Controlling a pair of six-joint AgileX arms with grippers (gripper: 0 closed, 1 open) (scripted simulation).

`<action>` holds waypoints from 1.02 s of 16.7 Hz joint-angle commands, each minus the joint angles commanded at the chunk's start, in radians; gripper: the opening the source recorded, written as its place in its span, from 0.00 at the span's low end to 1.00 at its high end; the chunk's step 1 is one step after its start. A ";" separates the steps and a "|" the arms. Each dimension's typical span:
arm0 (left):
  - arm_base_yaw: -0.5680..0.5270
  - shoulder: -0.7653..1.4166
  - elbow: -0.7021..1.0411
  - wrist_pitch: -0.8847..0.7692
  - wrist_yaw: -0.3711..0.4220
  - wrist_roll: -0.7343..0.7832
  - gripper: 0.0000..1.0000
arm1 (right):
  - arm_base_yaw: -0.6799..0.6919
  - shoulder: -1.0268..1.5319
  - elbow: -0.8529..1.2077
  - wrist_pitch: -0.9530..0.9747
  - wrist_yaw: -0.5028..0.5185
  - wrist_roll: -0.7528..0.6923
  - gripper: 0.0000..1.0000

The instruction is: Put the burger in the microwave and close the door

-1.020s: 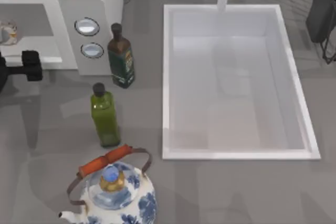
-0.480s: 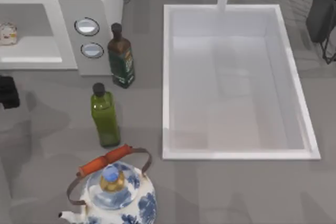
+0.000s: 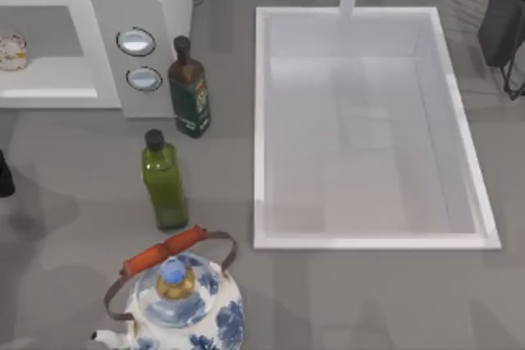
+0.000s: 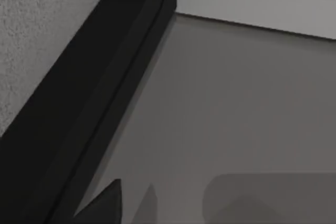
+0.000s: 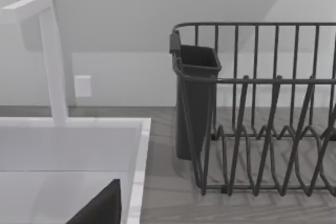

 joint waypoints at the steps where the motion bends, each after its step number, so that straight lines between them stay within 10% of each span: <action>1: 0.000 0.000 0.000 0.000 0.000 0.000 1.00 | 0.000 0.000 0.000 0.000 0.000 0.000 1.00; 17: 0.002 -0.320 0.205 -0.369 0.030 0.039 1.00 | 0.000 0.000 0.000 0.000 0.000 0.000 1.00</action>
